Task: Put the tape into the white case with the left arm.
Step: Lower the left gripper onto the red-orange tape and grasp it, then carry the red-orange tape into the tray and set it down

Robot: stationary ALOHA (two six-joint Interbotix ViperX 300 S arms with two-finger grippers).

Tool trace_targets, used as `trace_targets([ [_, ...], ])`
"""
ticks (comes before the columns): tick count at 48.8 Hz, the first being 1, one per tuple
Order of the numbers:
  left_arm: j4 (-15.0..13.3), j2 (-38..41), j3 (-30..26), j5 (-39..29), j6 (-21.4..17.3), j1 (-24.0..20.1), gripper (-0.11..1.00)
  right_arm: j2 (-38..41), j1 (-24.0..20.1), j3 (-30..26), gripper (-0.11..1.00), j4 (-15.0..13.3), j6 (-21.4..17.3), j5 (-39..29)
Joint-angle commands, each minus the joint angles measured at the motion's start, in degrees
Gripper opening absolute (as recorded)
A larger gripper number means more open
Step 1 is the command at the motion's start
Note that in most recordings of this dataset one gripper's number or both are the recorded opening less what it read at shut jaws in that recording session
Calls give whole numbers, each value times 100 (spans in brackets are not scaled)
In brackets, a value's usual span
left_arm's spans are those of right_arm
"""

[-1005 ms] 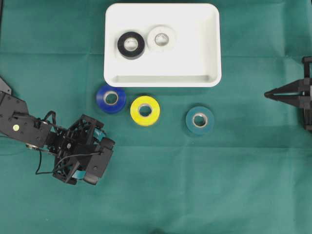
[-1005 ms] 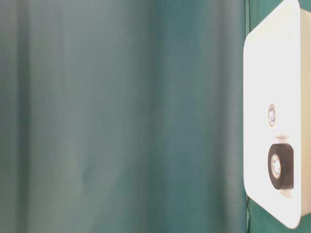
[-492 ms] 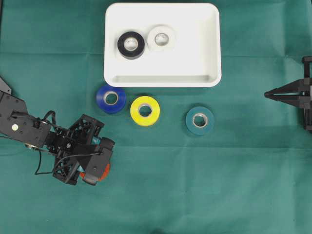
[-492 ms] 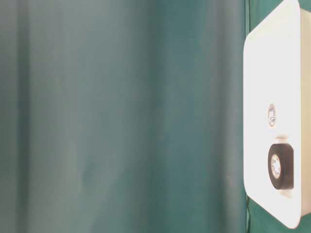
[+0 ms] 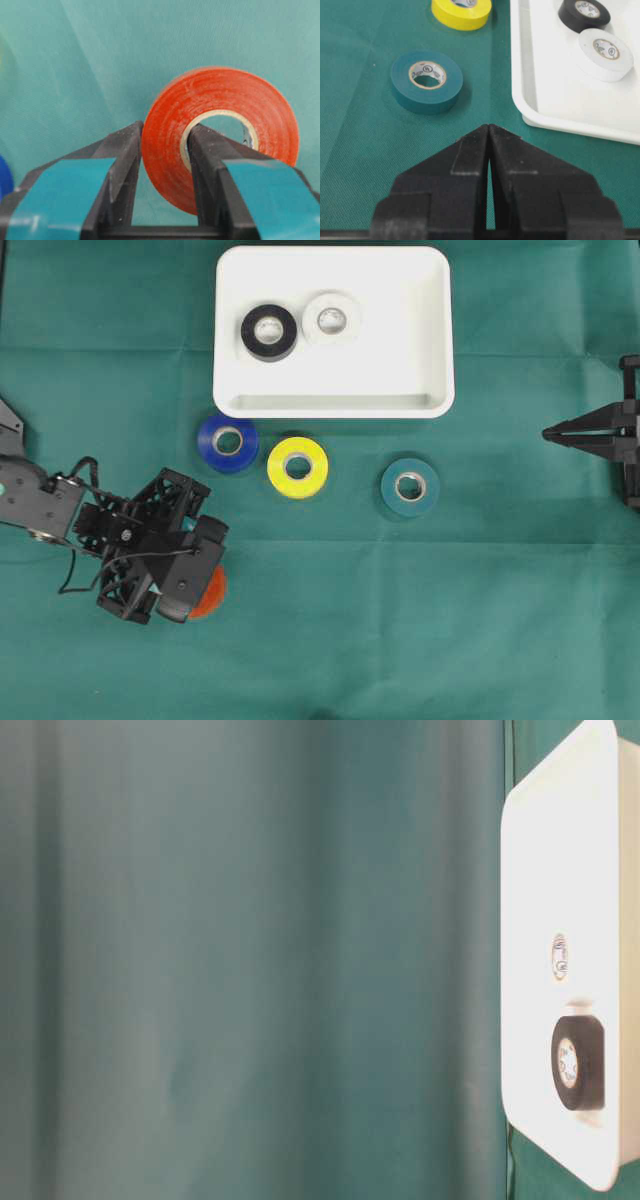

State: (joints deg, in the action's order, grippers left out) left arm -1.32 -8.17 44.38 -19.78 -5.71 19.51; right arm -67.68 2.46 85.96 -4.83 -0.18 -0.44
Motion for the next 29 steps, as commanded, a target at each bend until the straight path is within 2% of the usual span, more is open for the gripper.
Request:
trace_targets([
  [1, -9, -299, -114, -35, 0, -9, 26, 35, 9, -62, -9, -9, -18, 62],
  [15, 0, -281, -123, -35, -35, -308, 26, 26, 9, -70, -9, -9, -18, 62],
  [29, 0, -79, -281, 246, -62, -1274, 26, 35, 9, -70, -10, -9, -18, 53],
])
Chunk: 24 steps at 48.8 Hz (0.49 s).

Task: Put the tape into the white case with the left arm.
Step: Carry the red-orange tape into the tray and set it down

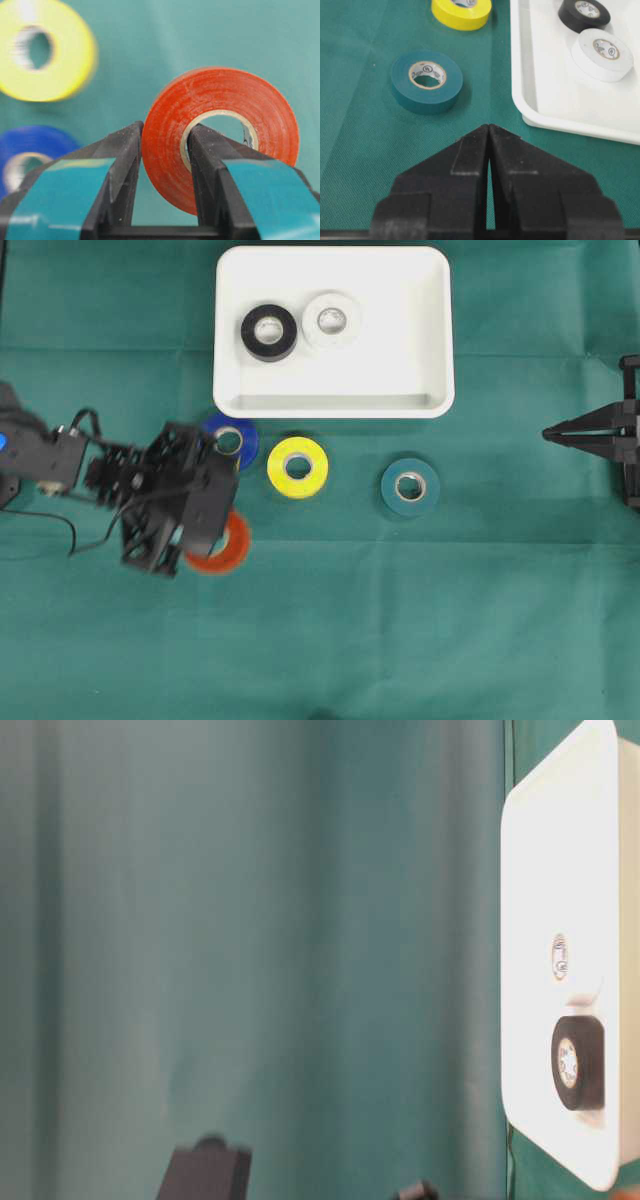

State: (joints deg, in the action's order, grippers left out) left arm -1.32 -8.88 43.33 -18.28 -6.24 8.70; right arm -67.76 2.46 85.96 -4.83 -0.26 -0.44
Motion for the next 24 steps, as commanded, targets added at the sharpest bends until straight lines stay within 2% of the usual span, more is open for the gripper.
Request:
trace_targets([
  [1, 9, 9, -193, 105, -18, -264, 26, 44, 9, -70, -9, -9, -9, 62],
  [24, 9, 686, -1002, 114, -26, -1705, 26, 44, 9, -62, -9, -9, -9, 62],
])
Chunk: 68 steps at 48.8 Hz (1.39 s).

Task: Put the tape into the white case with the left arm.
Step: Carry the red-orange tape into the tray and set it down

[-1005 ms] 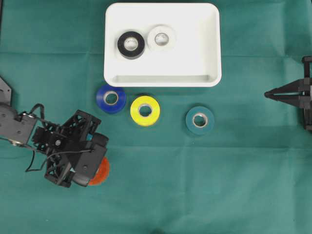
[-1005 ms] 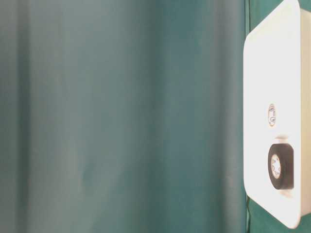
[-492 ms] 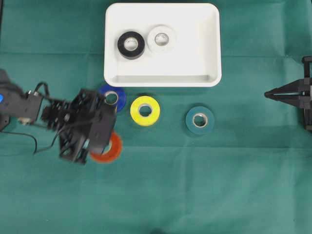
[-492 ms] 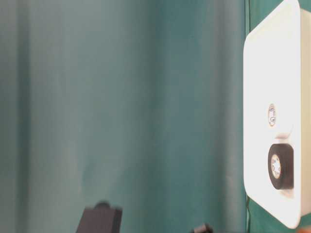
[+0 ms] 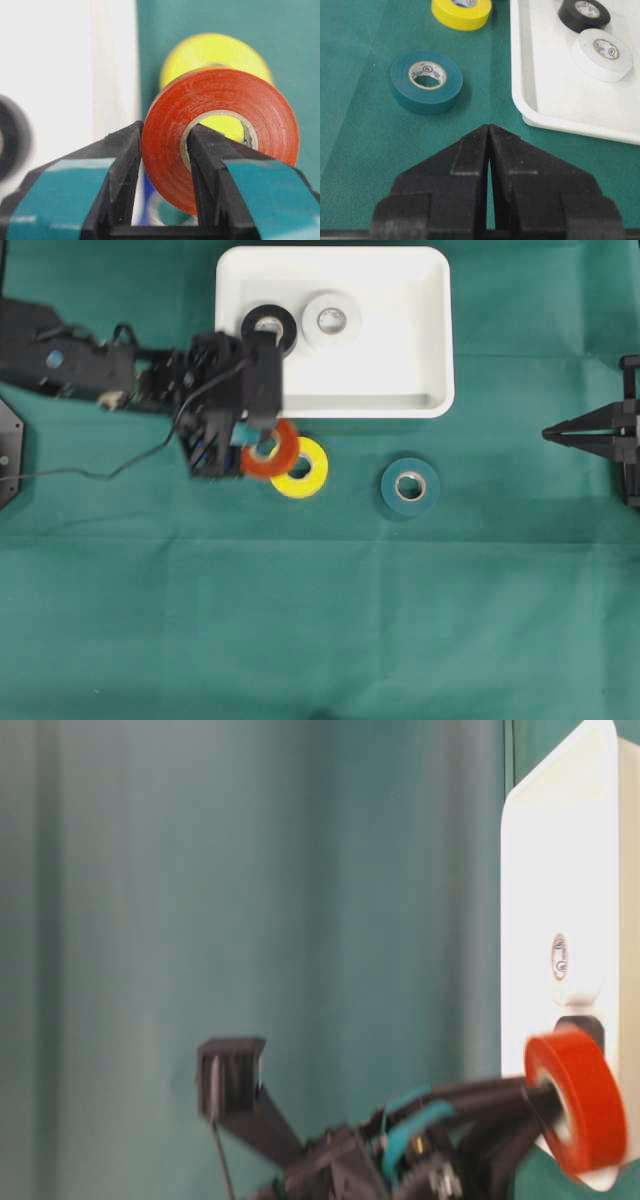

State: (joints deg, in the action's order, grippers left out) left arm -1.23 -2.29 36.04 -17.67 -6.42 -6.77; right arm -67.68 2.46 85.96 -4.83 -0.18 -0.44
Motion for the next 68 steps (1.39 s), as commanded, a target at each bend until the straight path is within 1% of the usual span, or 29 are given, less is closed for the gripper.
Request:
trace_targets([
  [1, 0, 70, -316, 53, -18, -211, 26, 35, 0, -70, -9, 0, -18, 62],
  [10, 9, 448, -721, 53, -18, -571, 26, 35, 9, -62, -9, 0, -18, 62],
  [17, 0, 703, -1020, 53, -18, -765, 25, 35, 9, -62, -9, -9, -18, 53],
  [30, 9, 1151, -1556, 53, -18, -958, 26, 35, 0, -62, -9, -9, -18, 62],
  [37, 9, 1301, -1688, 35, -9, -976, 26, 35, 9, -62, -9, -9, -18, 62],
  [59, 0, 1318, -1591, 26, -18, -958, 26, 35, 0, -62, -9, -9, -18, 53],
  [61, 0, 1310, -1582, 26, -9, -949, 32, 35, 0, -62, -9, -9, -18, 53],
  [68, 0, 1266, -1512, 26, -9, -940, 74, 35, 9, -62, -10, -9, -18, 53],
])
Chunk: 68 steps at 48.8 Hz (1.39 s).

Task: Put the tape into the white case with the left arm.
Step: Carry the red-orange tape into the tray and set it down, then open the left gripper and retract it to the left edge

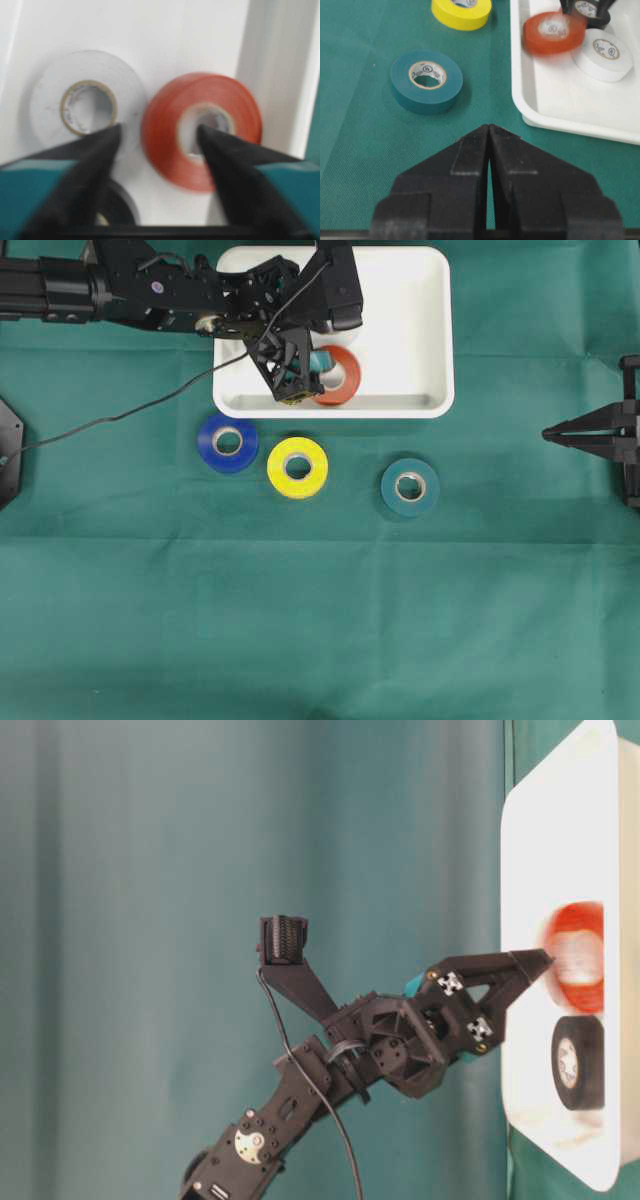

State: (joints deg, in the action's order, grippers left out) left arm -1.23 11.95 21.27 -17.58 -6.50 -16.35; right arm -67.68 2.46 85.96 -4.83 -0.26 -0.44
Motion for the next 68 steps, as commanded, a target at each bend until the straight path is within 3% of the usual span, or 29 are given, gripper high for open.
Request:
trace_targets([
  [1, 9, -176, -18, 18, 0, 18, 80, 26, 9, -62, -9, -9, -9, 62],
  [4, 9, -202, 18, 18, 0, 26, 94, 26, 9, -62, -9, -9, -9, 53],
  [6, 0, -229, 44, 18, -9, 26, 96, 35, 9, -62, -10, -9, -9, 62],
  [31, 0, -861, 510, 35, 26, 79, 95, 26, 0, -62, -9, -9, -9, 62],
  [68, -26, -2892, 2435, 88, 211, 448, 94, 35, 9, -62, -10, -9, -9, 62],
])
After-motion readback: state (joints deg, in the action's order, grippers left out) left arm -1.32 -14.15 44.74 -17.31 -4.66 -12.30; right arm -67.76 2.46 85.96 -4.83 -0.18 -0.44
